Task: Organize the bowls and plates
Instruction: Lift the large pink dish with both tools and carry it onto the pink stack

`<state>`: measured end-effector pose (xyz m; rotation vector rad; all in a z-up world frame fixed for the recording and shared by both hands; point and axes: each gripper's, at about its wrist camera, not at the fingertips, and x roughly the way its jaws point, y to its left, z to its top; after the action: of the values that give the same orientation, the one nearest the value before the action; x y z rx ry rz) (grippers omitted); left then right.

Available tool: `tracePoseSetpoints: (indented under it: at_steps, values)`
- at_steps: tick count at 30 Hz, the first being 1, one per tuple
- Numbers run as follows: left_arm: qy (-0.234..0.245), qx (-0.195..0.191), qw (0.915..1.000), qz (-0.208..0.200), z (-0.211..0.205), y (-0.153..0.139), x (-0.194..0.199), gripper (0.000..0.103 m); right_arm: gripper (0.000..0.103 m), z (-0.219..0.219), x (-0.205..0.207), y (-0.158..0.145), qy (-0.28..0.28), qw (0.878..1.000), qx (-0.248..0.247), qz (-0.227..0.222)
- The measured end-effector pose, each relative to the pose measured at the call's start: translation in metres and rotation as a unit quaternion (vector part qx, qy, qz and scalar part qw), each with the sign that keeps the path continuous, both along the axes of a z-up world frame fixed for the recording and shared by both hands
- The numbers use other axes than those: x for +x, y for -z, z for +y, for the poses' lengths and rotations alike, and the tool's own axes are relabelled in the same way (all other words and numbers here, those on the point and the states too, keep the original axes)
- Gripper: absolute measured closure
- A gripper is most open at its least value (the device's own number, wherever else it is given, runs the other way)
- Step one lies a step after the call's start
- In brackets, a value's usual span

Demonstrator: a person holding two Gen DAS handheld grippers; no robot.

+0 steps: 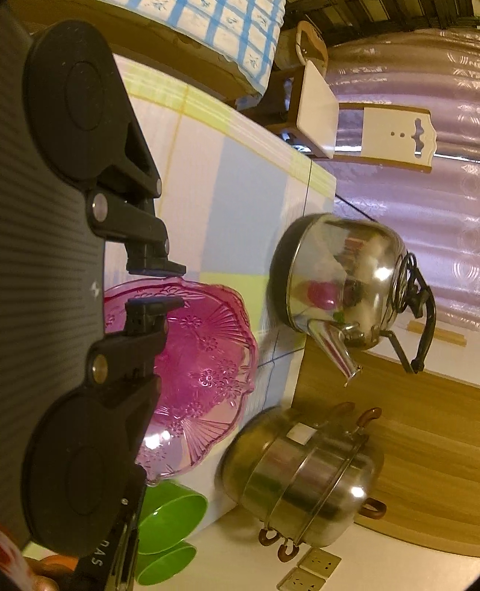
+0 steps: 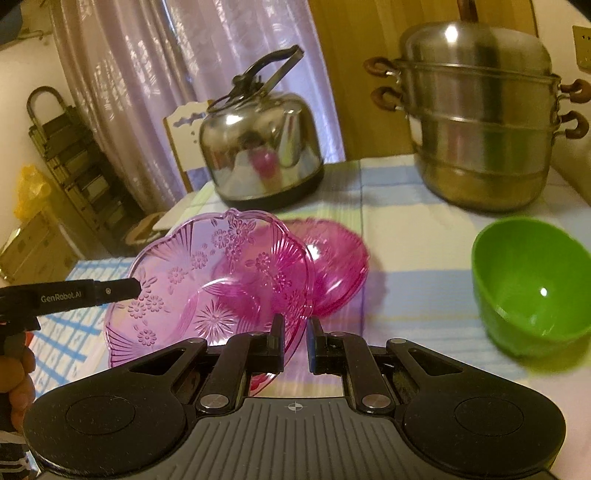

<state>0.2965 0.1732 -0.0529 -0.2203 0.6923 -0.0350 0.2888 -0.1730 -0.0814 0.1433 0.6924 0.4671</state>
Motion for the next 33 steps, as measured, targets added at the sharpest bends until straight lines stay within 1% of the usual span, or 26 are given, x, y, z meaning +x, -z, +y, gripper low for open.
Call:
tracePoseSetpoints:
  at_steps: [13,21,28,33]
  values:
    - [0.011,0.016,0.9998,0.005,-0.019,0.008,0.048,0.094,0.092,-0.012,0.053,-0.001,0.020,1.000,-0.006,0.002]
    - [0.001,0.011,0.9999,0.010,-0.018,0.019,0.073,0.094,0.092,-0.008,0.080,0.010,0.023,1.000,-0.014,0.008]
    - [0.000,0.019,0.9997,0.016,-0.020,0.035,0.093,0.094,0.092,-0.005,0.102,0.019,0.021,0.999,-0.027,0.000]
    - [-0.005,0.025,0.9995,0.018,-0.020,0.043,0.102,0.094,0.092,-0.001,0.115,0.031,0.014,0.999,-0.032,0.007]
